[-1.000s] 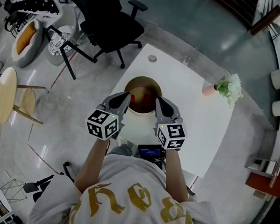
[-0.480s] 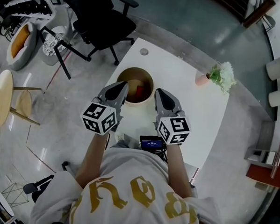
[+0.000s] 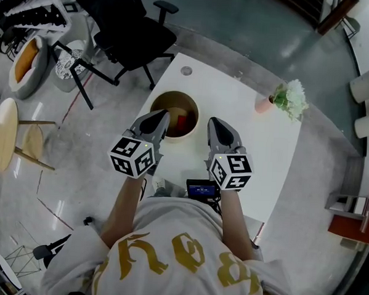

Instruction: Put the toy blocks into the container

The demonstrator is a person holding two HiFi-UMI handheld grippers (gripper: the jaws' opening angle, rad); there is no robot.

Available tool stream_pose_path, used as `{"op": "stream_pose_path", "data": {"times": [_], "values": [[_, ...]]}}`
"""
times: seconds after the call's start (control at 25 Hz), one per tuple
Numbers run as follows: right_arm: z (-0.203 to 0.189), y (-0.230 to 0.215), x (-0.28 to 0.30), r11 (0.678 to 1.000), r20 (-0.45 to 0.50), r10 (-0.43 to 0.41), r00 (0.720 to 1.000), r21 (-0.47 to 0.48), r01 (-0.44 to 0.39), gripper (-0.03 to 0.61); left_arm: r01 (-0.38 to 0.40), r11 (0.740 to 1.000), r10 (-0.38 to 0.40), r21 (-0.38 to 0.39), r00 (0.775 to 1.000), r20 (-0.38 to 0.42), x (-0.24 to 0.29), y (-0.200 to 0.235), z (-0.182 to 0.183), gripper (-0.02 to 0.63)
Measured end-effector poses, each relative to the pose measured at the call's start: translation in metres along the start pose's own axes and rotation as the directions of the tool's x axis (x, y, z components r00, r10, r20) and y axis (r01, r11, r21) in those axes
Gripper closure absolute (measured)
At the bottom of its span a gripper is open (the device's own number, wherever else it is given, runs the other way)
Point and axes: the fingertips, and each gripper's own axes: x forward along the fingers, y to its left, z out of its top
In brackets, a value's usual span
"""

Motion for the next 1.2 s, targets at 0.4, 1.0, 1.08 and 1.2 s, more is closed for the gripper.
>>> {"op": "stream_pose_path", "data": {"times": [0.4,1.0,1.08,1.2], "values": [[0.001,-0.005,0.002,1.000,-0.001,-0.005,1.000,-0.005,0.005,0.565,0.005,1.000,-0.005,0.006,1.000,-0.004,0.005,-0.002,0.001,0.612],[-0.001,-0.007,0.002,1.000,0.001,-0.008,1.000,0.009,0.008,0.565,0.007,1.000,-0.007,0.014,1.000,-0.012,0.005,-0.004,0.001,0.612],[-0.001,-0.008,0.001,1.000,0.000,-0.009,1.000,0.011,0.009,0.565,0.004,1.000,-0.004,0.013,1.000,-0.014,0.005,-0.002,0.000,0.612],[-0.002,-0.011,-0.002,1.000,-0.001,-0.009,1.000,0.013,0.009,0.565,0.000,1.000,0.001,0.014,1.000,-0.014,0.006,-0.005,0.000,0.612]]}}
